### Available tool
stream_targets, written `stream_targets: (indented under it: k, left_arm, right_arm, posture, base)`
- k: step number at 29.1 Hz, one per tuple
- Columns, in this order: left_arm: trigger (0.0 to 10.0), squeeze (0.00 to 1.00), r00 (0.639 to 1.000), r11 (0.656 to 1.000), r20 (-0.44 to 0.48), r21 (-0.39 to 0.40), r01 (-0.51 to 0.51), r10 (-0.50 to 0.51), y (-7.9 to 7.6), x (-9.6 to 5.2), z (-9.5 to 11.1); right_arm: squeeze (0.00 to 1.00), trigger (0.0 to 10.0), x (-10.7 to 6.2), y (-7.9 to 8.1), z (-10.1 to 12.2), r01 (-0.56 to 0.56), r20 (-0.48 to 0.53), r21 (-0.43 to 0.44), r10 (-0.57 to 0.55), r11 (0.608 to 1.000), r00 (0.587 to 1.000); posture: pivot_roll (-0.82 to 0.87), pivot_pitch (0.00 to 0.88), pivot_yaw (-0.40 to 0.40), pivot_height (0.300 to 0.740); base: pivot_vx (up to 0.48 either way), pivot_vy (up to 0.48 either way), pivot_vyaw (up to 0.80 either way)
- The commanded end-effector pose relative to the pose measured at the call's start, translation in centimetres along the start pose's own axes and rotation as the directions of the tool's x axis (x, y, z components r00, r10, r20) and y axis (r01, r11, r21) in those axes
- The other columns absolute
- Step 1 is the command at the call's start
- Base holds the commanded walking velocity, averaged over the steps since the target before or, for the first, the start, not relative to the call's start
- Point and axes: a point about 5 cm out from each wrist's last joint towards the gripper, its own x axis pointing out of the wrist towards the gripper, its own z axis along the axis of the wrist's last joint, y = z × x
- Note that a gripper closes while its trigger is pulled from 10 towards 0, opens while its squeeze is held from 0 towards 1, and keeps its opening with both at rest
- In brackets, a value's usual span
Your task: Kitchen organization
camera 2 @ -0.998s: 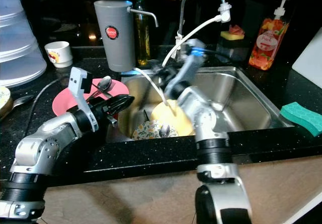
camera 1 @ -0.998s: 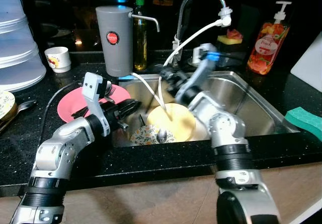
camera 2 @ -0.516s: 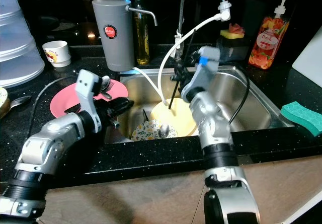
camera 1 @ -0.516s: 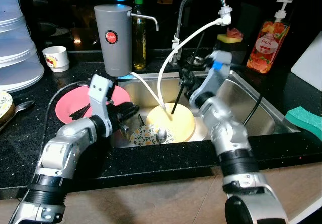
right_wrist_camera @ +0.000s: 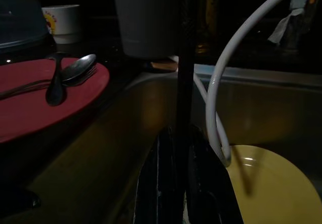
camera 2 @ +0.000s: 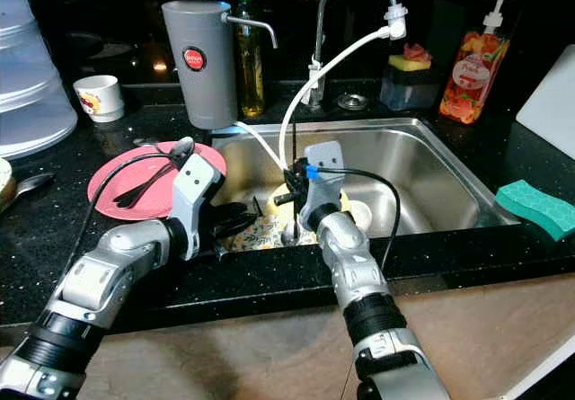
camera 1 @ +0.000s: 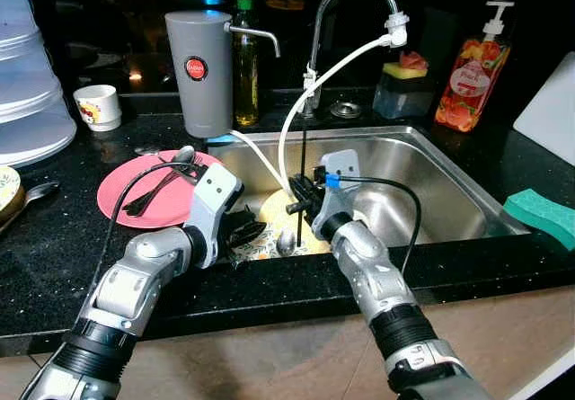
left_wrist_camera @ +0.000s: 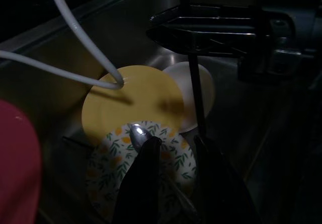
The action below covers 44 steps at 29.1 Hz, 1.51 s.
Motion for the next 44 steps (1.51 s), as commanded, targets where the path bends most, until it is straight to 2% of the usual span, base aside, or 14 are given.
stream_targets:
  k: [1, 6, 7, 9, 12, 16, 17, 18, 28, 29, 30, 31, 32, 44]
  left_arm:
    - [10.0, 0.00, 1.000, 1.000, -0.026, 0.017, -0.006, 0.006, 0.2, -0.1, -0.4]
    - [10.0, 0.00, 0.999, 0.999, -0.025, 0.023, -0.023, 0.024, 0.4, -0.1, -0.4]
    - [10.0, 0.00, 0.998, 0.998, -0.023, 0.017, -0.056, 0.056, 0.8, -0.1, -0.4]
    - [10.0, 0.00, 0.990, 0.990, -0.017, 0.011, -0.139, 0.139, 1.7, -0.2, -0.2]
    - [10.0, 0.00, 0.939, 0.939, 0.021, -0.004, -0.344, 0.344, 4.2, -0.7, 0.7]
    - [10.0, 0.06, 0.888, 0.889, 0.051, -0.025, -0.456, 0.457, 5.9, -1.3, 1.8]
    - [10.0, 0.23, 0.864, 0.866, 0.055, -0.028, -0.499, 0.500, 6.5, -1.5, 2.1]
    - [10.0, 1.00, 0.842, 0.843, 0.055, -0.032, -0.536, 0.537, 7.1, -1.8, 2.3]
    - [10.0, 1.00, 0.787, 0.787, -0.025, 0.030, -0.616, 0.616, 9.8, -2.5, 2.7]
    - [10.0, 0.72, 0.740, 0.746, -0.104, 0.039, -0.665, 0.665, 10.9, -3.1, 1.9]
    - [10.0, 0.47, 0.723, 0.732, -0.130, 0.039, -0.680, 0.678, 11.3, -3.3, 1.6]
    - [10.0, 0.47, 0.723, 0.732, -0.130, 0.039, -0.680, 0.678, 11.3, -3.3, 1.6]
    - [10.0, 0.00, 0.710, 0.721, -0.153, 0.028, -0.692, 0.687, 11.8, -3.5, 1.3]
    - [10.0, 0.00, 0.750, 0.764, -0.281, -0.081, -0.640, 0.599, 12.7, -3.5, -0.2]
  right_arm:
    - [1.00, 10.0, -0.2, 0.1, -0.6, -0.004, -0.013, 0.000, 0.004, 1.000, 1.000]
    - [1.00, 10.0, -0.1, -0.2, -0.6, 0.017, -0.018, -0.025, -0.018, 1.000, 1.000]
    - [0.00, 10.0, -0.1, -0.3, -0.6, 0.026, -0.016, -0.028, -0.027, 0.999, 1.000]
    - [0.00, 10.0, 0.0, -0.6, -0.4, 0.040, -0.007, -0.032, -0.040, 0.999, 0.999]
    - [0.00, 10.0, 0.2, -1.1, 0.3, 0.060, 0.019, -0.034, -0.059, 0.998, 0.998]
    - [0.00, 10.0, 0.3, -1.4, 0.9, 0.071, 0.039, -0.033, -0.069, 0.997, 0.997]
    - [0.00, 10.0, 0.4, -1.4, 1.0, 0.072, 0.044, -0.033, -0.071, 0.997, 0.997]
    - [0.00, 10.0, 0.4, -1.5, 1.2, 0.074, 0.049, -0.032, -0.072, 0.997, 0.996]
    - [0.00, 10.0, 0.7, -1.3, 1.7, 0.053, 0.052, -0.038, -0.051, 0.998, 0.997]
    - [0.00, 10.0, 0.8, -1.1, 1.6, 0.029, 0.034, -0.046, -0.028, 0.999, 0.999]
    - [0.00, 10.0, 0.8, -1.1, 1.6, 0.021, 0.029, -0.050, -0.020, 0.999, 0.999]
    - [0.00, 10.0, 0.8, -1.1, 1.6, 0.021, 0.029, -0.050, -0.020, 0.999, 0.999]
    - [0.00, 10.0, 0.8, -1.1, 1.6, 0.015, 0.026, -0.051, -0.014, 0.999, 1.000]
    - [0.00, 10.0, 0.9, -1.1, 2.0, 0.002, 0.023, -0.059, 0.000, 0.998, 1.000]
  posture:
    - [0.06, 0.016, -0.011, 0.740]
    - [0.06, 0.011, -0.012, 0.740]
    - [0.06, 0.010, -0.013, 0.740]
    - [0.06, 0.006, -0.015, 0.740]
    - [0.06, 0.005, -0.017, 0.740]
    - [0.06, 0.010, -0.019, 0.740]
    - [0.06, 0.010, -0.019, 0.740]
    - [0.06, 0.011, -0.020, 0.740]
    - [0.05, 0.015, -0.021, 0.740]
    - [0.05, 0.019, -0.018, 0.740]
    - [0.05, 0.019, -0.018, 0.740]
    - [0.05, 0.019, -0.018, 0.740]
    - [0.05, 0.020, -0.021, 0.740]
    - [0.04, 0.027, -0.018, 0.740]
  base:
    - [0.000, 0.000, 0.00]
    - [0.000, 0.000, 0.00]
    - [0.000, 0.000, 0.00]
    - [0.000, 0.000, 0.00]
    - [0.000, 0.000, 0.00]
    - [0.000, 0.000, 0.00]
    - [0.000, 0.000, 0.00]
    - [0.000, 0.000, 0.00]
    - [0.000, 0.000, 0.00]
    - [0.000, 0.000, 0.00]
    - [0.000, 0.000, 0.00]
    - [0.000, 0.000, 0.00]
    - [0.000, 0.000, 0.00]
    - [0.000, 0.000, 0.00]
